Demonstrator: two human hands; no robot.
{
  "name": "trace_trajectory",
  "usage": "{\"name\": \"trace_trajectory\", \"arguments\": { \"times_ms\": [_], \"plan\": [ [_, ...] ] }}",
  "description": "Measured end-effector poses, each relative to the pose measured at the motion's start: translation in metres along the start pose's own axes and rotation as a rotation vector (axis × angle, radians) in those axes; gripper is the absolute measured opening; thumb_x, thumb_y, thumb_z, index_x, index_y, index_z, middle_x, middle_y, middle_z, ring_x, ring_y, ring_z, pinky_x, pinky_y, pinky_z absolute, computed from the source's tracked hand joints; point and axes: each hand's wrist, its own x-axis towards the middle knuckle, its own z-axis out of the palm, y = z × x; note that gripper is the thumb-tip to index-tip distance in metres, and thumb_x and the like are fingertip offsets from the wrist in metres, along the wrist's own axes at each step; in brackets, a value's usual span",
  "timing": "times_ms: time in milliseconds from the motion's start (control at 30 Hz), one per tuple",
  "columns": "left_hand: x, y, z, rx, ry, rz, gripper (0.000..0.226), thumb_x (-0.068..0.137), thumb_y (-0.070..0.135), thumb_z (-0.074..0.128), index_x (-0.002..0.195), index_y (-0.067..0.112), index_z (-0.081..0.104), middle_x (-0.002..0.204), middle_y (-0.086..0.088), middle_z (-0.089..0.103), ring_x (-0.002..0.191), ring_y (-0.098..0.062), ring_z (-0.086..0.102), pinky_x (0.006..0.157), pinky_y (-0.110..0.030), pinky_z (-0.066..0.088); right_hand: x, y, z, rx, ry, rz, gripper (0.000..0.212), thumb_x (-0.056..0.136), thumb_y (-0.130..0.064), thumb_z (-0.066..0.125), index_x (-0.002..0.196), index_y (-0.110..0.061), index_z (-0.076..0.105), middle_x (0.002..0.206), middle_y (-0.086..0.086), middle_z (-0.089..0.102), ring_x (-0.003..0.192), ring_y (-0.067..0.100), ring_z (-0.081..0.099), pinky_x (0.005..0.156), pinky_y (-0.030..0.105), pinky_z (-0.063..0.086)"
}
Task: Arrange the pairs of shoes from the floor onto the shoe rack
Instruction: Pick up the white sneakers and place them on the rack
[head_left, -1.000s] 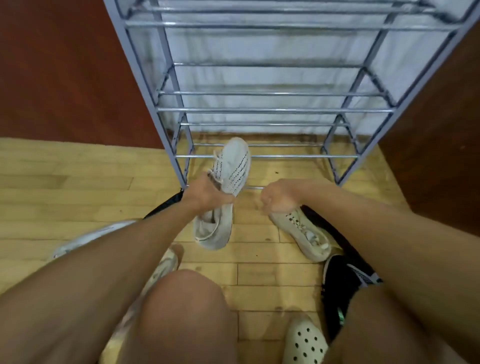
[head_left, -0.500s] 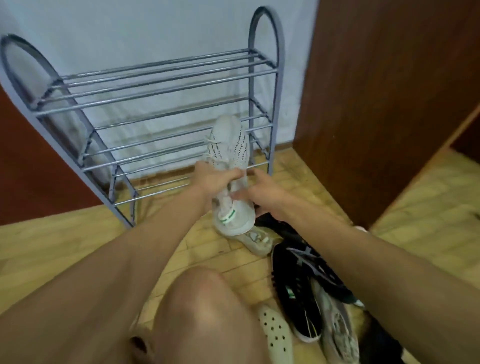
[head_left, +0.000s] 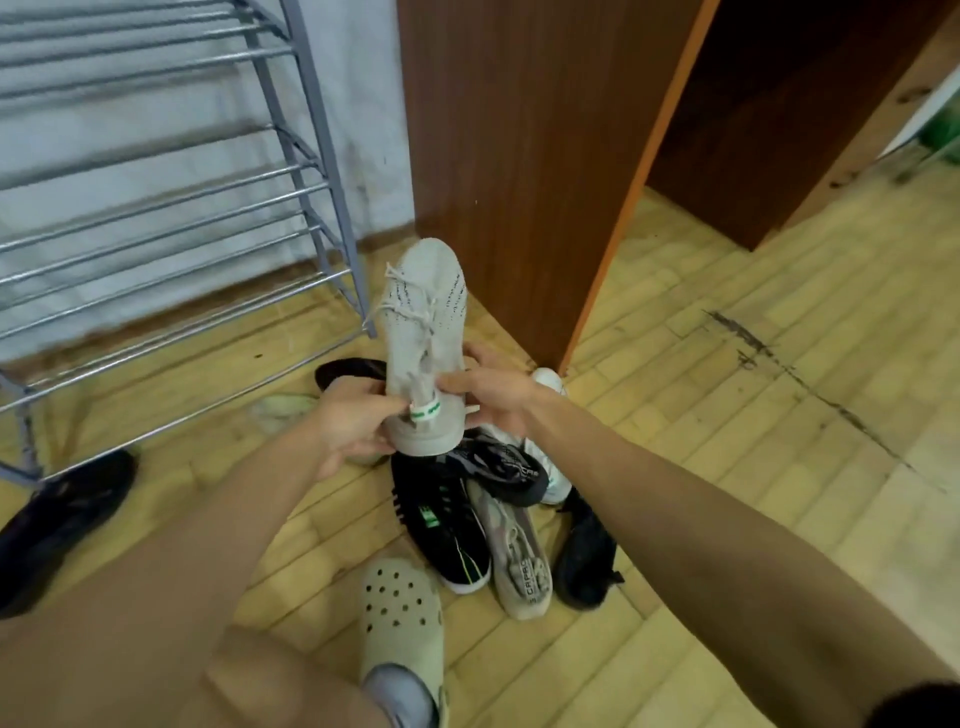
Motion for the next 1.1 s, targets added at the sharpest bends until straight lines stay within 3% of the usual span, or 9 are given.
{"name": "trace_trajectory", "arguments": {
  "times_ms": [133, 233, 400, 467, 567, 733, 900, 1033, 1100],
  "plan": [
    [0.008, -0.027, 0.007, -0.009, -0.065, -0.187, 0.036, 0.079, -0.002, 0.069, 0.115, 0.001, 0.062, 0.106, -0.017, 0.071, 0.088, -0.029, 0.069, 0.064, -0.037, 0.060, 0.003, 0.048, -0.009, 0.029, -0.121, 0.117, 0.031, 0.095, -0.028, 0.057, 0.126, -0.025, 0.053, 0.110, -0.003, 0.065, 0.105, 0.019, 0.061, 0.090, 0.041, 0.052],
    [0.015, -0.043, 0.018, 0.030, -0.057, -0.290, 0.037, 0.079, -0.003, 0.069, 0.115, 0.000, 0.062, 0.108, -0.018, 0.070, 0.083, -0.028, 0.067, 0.055, -0.034, 0.057, 0.014, 0.080, -0.030, 0.011, 0.042, 0.193, 0.045, 0.096, -0.039, 0.052, 0.129, -0.010, 0.056, 0.123, 0.010, 0.064, 0.107, 0.026, 0.062, 0.086, 0.038, 0.055],
    [0.026, -0.057, 0.020, 0.114, -0.042, -0.330, 0.035, 0.079, -0.006, 0.068, 0.113, 0.002, 0.063, 0.109, -0.016, 0.069, 0.091, -0.028, 0.064, 0.058, -0.035, 0.053, 0.025, 0.132, -0.098, -0.699, 0.427, 0.321, 0.032, 0.096, -0.018, 0.047, 0.119, 0.002, 0.056, 0.119, 0.021, 0.059, 0.100, 0.035, 0.062, 0.084, 0.046, 0.055],
    [0.034, -0.056, 0.019, 0.127, -0.051, -0.347, 0.035, 0.080, -0.005, 0.068, 0.114, 0.002, 0.062, 0.106, -0.015, 0.069, 0.091, -0.027, 0.063, 0.060, -0.035, 0.052, 0.023, 0.149, -0.119, -0.843, 0.405, 0.407, 0.020, 0.094, -0.018, 0.047, 0.108, -0.003, 0.051, 0.108, 0.022, 0.054, 0.082, 0.028, 0.058, 0.065, 0.037, 0.049],
    [0.046, -0.060, 0.019, 0.131, -0.058, -0.363, 0.029, 0.082, -0.005, 0.067, 0.108, 0.006, 0.059, 0.093, -0.010, 0.067, 0.088, -0.026, 0.062, 0.067, -0.038, 0.051, 0.027, 0.163, -0.134, -1.015, 0.272, 0.436, 0.029, 0.098, -0.016, 0.043, 0.118, 0.002, 0.054, 0.116, 0.022, 0.056, 0.104, 0.036, 0.057, 0.077, 0.036, 0.044],
    [0.061, -0.074, 0.011, 0.121, 0.046, -0.356, 0.033, 0.079, -0.009, 0.069, 0.101, 0.014, 0.060, 0.091, -0.010, 0.066, 0.092, -0.030, 0.061, 0.078, -0.046, 0.053, 0.060, 0.185, -0.151, -0.899, 0.373, 0.511, 0.044, 0.093, -0.022, 0.053, 0.129, 0.001, 0.046, 0.115, 0.015, 0.053, 0.097, 0.029, 0.052, 0.068, 0.033, 0.043],
    [0.068, -0.082, 0.005, 0.115, 0.069, -0.360, 0.049, 0.078, -0.004, 0.072, 0.125, 0.005, 0.057, 0.114, -0.016, 0.064, 0.108, -0.035, 0.060, 0.086, -0.046, 0.052, 0.093, 0.198, -0.139, -0.829, 0.495, 0.590, 0.059, 0.094, -0.016, 0.050, 0.143, 0.006, 0.027, 0.153, 0.021, 0.014, 0.116, 0.038, 0.049, 0.094, 0.042, 0.051],
    [0.064, -0.096, -0.005, 0.115, 0.058, -0.376, 0.049, 0.077, -0.006, 0.072, 0.123, 0.006, 0.059, 0.111, -0.016, 0.066, 0.110, -0.034, 0.061, 0.091, -0.051, 0.052, 0.103, 0.203, -0.142, -0.678, 0.595, 0.629, 0.058, 0.087, -0.023, 0.056, 0.139, -0.002, 0.041, 0.151, 0.020, 0.027, 0.118, 0.036, 0.047, 0.044, 0.018, 0.049],
    [0.061, -0.100, -0.009, 0.128, 0.057, -0.384, 0.048, 0.077, -0.008, 0.071, 0.122, 0.005, 0.060, 0.108, -0.016, 0.065, 0.112, -0.036, 0.060, 0.091, -0.052, 0.051, 0.103, 0.204, -0.144, -0.611, 0.684, 0.642, 0.065, 0.086, -0.023, 0.060, 0.143, -0.005, 0.035, 0.149, 0.019, 0.029, 0.131, 0.038, 0.037, 0.056, 0.022, 0.056]
  ]
}}
